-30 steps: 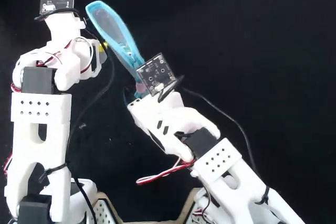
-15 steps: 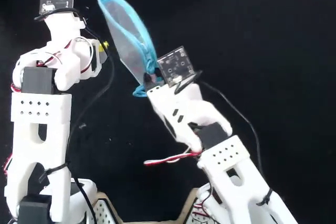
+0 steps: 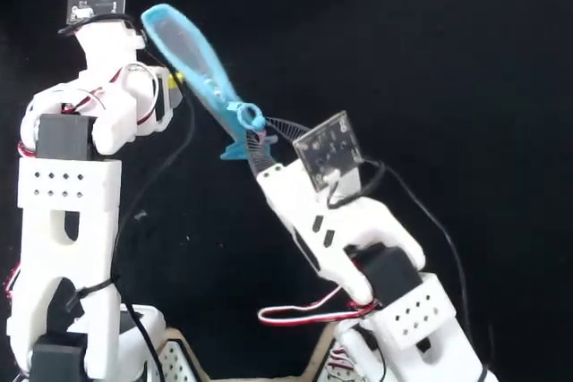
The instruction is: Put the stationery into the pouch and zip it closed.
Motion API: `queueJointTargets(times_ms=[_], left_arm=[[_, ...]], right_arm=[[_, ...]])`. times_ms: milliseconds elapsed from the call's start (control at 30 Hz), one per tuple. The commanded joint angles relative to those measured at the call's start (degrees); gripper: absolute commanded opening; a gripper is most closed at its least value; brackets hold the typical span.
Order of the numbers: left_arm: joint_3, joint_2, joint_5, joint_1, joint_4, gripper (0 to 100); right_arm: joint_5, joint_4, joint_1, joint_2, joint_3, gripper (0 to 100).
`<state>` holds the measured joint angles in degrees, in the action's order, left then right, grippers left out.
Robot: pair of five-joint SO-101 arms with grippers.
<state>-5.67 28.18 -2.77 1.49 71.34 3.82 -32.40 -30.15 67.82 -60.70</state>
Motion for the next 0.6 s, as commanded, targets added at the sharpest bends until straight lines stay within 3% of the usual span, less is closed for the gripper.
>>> queueJointTargets(times_ms=[0, 267, 433, 567], left_arm=[[3.8, 0.7, -0.4, 0.0, 0.1, 19], [3.9, 0.7, -0.4, 0.0, 0.1, 19], [3.9, 0.7, -0.4, 0.0, 0.1, 19], [3.9, 0.7, -0.4, 0.0, 0.1, 19]], right_arm=[[0.5, -0.3, -0.2, 0.9, 0.5, 1.5], [0.5, 4.7, -0.4, -5.7, 0.9, 2.5], [0.0, 4.5, -0.4, -7.9, 1.5, 18.0], [0.4, 3.4, -1.7, -7.9, 3.0, 15.2]])
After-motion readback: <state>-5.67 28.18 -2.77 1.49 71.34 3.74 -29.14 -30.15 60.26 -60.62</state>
